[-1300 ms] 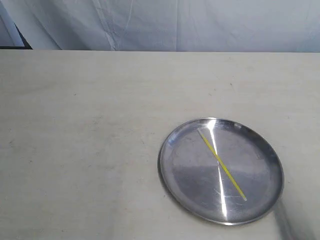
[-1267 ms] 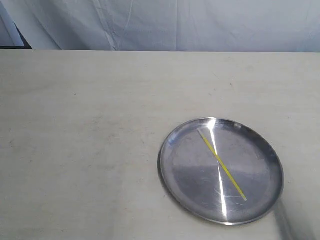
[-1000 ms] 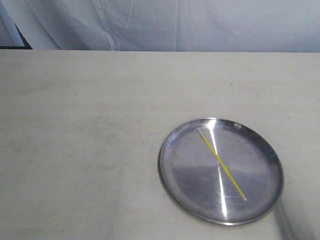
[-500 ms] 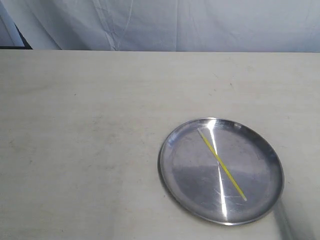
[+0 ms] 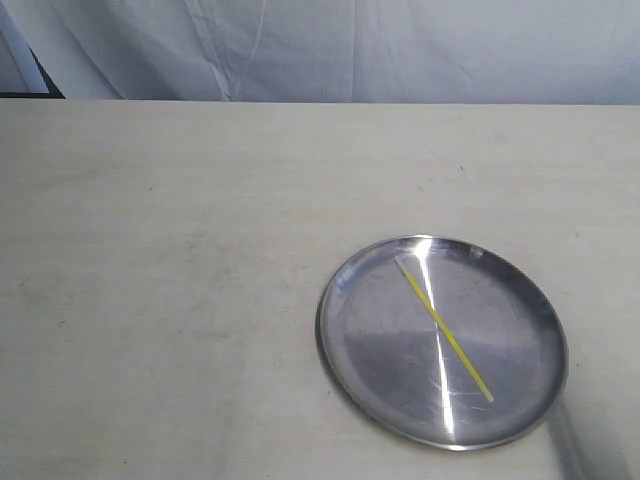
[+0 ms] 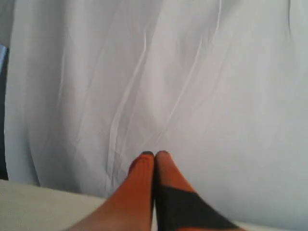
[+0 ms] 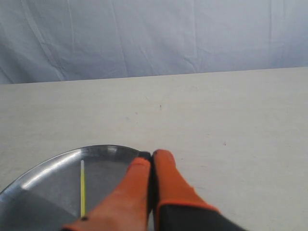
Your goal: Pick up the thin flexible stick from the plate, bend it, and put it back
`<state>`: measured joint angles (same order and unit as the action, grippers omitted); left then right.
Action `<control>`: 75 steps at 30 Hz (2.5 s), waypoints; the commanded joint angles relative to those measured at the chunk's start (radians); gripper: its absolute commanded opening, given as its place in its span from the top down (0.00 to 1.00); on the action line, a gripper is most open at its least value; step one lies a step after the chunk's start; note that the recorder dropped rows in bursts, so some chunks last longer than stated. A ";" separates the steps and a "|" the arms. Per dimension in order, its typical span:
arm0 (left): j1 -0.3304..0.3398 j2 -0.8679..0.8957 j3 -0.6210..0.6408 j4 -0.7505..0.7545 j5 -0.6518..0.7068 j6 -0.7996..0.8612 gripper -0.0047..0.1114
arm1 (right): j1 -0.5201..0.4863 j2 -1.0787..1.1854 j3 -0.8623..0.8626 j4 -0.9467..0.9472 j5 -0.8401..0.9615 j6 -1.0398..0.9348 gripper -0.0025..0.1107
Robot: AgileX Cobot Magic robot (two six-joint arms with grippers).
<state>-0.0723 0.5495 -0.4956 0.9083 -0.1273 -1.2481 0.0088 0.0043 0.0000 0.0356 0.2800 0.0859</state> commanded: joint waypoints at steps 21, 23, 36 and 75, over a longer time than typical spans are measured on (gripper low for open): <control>-0.282 1.056 -0.718 0.836 -0.189 0.024 0.86 | 0.003 -0.004 0.000 -0.001 -0.002 -0.003 0.96; -0.316 1.056 -0.754 0.836 0.033 0.161 0.86 | 0.003 -0.004 0.000 -0.001 -0.002 -0.003 0.96; -0.326 1.087 -0.775 -0.350 0.609 1.276 0.96 | 0.003 -0.004 0.000 -0.001 -0.002 -0.003 0.96; -0.658 1.351 -0.968 -1.407 0.656 1.538 0.54 | 0.003 -0.004 0.000 -0.004 -0.005 -0.003 0.96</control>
<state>-0.7256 1.8989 -1.4363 -0.4890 0.4863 0.3719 0.0088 0.0043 0.0000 0.0356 0.2800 0.0859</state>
